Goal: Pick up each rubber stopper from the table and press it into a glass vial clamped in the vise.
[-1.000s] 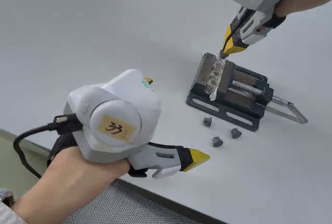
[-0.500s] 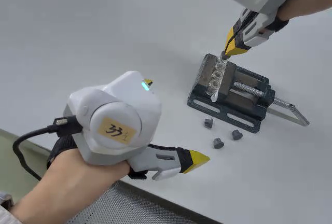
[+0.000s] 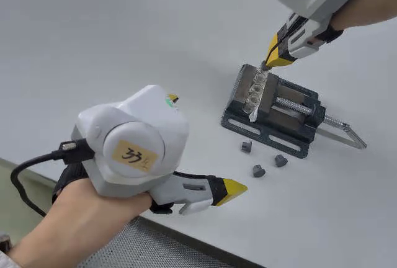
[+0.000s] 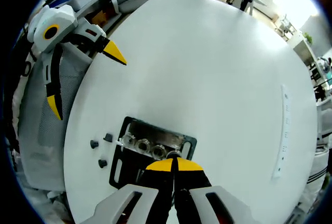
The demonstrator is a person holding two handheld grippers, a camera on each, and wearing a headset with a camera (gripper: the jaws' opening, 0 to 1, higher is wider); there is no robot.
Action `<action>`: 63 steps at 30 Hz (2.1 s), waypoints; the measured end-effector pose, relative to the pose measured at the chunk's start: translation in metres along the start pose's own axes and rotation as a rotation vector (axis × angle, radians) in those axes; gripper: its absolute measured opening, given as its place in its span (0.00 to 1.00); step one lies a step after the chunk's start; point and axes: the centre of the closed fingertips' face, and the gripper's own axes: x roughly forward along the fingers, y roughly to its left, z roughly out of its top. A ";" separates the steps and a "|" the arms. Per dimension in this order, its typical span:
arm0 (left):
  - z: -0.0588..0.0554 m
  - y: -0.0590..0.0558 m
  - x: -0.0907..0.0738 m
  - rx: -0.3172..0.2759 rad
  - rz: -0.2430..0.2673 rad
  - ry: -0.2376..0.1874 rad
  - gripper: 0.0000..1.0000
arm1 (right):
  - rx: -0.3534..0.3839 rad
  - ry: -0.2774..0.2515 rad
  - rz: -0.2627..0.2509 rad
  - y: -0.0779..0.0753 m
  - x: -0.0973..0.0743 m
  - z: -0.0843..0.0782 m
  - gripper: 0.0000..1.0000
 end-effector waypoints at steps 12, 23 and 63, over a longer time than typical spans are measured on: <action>0.000 0.001 0.000 -0.005 0.002 0.000 0.98 | -0.023 0.027 -0.013 -0.001 0.000 0.000 0.00; -0.002 0.002 0.001 -0.001 0.004 0.001 0.98 | -0.018 0.117 -0.005 0.002 0.000 0.000 0.00; -0.004 0.004 0.002 0.002 0.006 0.011 0.98 | 0.076 0.003 -0.044 0.005 -0.005 0.003 0.00</action>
